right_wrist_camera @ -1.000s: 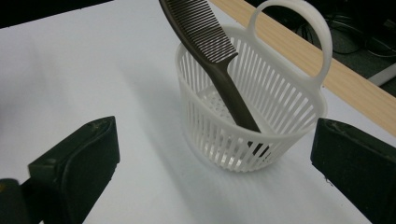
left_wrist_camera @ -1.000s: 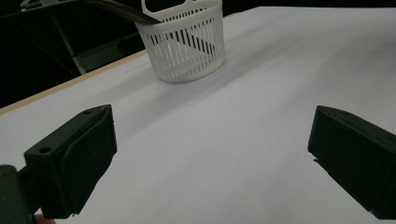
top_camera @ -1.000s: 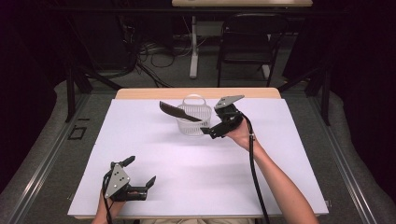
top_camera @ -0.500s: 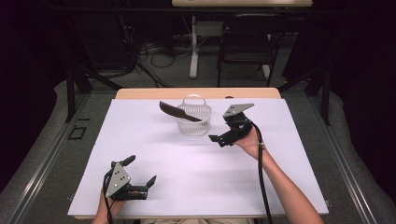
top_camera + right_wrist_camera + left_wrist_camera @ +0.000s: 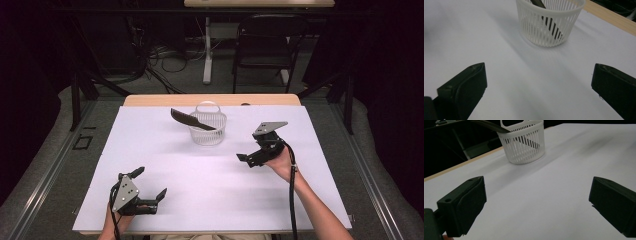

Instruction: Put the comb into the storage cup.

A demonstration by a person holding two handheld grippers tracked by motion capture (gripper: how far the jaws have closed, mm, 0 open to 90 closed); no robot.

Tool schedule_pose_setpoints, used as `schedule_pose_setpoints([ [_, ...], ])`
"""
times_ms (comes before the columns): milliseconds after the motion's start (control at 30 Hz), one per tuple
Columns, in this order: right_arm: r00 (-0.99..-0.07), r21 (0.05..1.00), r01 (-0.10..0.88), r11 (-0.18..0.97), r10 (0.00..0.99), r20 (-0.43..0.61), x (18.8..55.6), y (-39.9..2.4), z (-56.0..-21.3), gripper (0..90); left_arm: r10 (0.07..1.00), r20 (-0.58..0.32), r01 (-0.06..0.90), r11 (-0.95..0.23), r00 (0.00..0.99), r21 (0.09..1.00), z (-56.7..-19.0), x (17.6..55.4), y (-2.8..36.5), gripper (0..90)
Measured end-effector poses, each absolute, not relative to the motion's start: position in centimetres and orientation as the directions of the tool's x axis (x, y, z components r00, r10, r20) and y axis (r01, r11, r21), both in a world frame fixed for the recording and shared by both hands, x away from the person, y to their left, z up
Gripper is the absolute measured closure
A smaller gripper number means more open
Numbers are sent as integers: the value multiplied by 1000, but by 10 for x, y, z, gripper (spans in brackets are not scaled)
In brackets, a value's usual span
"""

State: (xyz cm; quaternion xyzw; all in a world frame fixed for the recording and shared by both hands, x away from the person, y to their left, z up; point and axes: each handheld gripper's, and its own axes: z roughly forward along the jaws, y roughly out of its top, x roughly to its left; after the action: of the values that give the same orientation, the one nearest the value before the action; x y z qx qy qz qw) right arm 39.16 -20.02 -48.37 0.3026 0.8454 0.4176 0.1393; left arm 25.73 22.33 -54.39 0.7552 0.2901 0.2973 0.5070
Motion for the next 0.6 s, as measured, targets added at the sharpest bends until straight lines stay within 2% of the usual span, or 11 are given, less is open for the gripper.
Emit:
schedule_pose_setpoints([
  [600,-735,803,412,430,678,14,355,-226,-499,0,738,153,138,-317,657,938,-544,256,224,15],
])
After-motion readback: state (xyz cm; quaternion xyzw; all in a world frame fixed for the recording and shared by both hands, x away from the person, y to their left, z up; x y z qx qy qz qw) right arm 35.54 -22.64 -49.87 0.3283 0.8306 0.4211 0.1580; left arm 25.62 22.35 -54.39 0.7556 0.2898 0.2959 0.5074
